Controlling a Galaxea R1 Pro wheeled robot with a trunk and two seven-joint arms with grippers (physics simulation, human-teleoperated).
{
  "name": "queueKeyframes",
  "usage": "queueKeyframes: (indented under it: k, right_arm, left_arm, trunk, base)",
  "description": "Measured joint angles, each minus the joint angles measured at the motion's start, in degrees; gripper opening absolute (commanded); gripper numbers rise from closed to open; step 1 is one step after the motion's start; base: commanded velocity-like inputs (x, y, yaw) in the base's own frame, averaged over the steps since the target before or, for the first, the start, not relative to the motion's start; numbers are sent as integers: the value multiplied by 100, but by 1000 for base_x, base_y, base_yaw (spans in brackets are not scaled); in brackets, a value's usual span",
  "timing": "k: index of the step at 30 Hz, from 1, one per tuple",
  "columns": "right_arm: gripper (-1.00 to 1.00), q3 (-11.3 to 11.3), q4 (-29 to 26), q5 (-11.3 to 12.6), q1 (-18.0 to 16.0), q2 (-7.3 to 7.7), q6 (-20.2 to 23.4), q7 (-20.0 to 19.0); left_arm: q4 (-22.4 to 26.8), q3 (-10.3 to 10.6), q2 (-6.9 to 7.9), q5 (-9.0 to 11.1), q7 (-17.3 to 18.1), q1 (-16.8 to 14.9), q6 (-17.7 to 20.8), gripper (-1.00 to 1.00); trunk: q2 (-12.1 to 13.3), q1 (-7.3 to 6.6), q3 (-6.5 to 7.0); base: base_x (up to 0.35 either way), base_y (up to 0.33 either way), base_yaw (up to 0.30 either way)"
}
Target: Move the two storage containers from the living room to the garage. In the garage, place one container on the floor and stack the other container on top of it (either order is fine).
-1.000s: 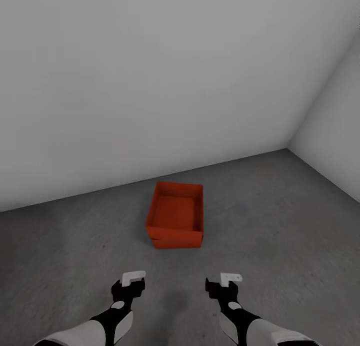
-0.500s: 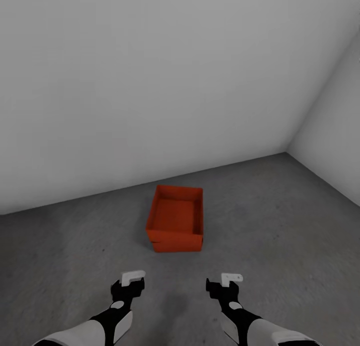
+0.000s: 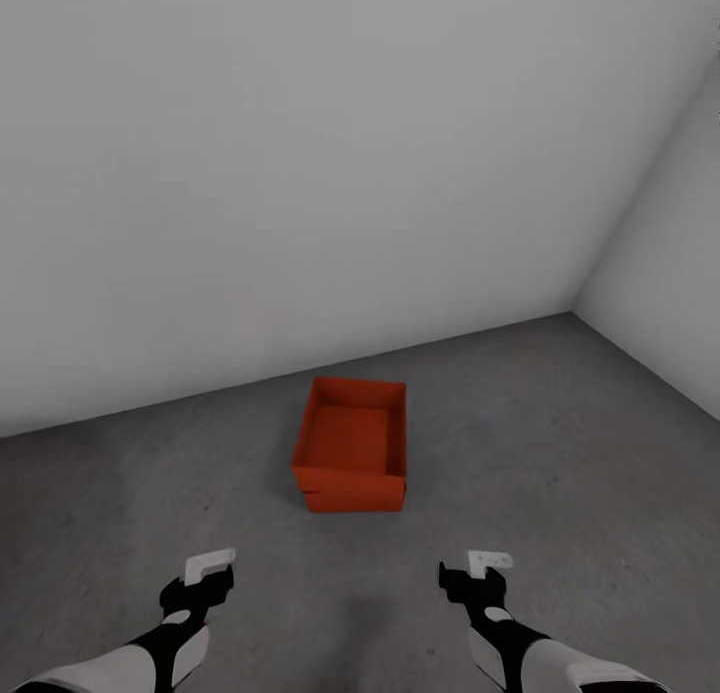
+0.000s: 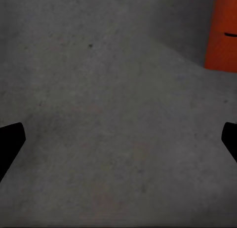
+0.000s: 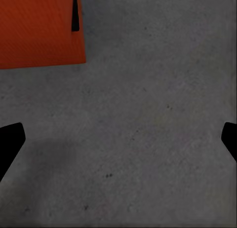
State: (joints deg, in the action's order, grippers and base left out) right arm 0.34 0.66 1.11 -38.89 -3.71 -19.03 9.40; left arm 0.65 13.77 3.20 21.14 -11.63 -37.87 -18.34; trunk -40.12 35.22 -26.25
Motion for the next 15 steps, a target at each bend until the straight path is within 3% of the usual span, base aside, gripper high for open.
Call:
queueKeyframes:
  k: [5, 15]
  right_arm:
    - [100, 5, 95, -4, -19, 39, 11, 14]
    - [100, 2, 108, -5, -36, 68, 6, 18]
  left_arm:
    - [-55, 5, 85, 74, 66, 21, 19, 100]
    - [-63, 6, 102, 86, 75, 2, 26, 100]
  trunk:
    - [0, 0, 44]
    - [0, 0, 131]
  base:
    - [0, 0, 0]
    - [0, 0, 0]
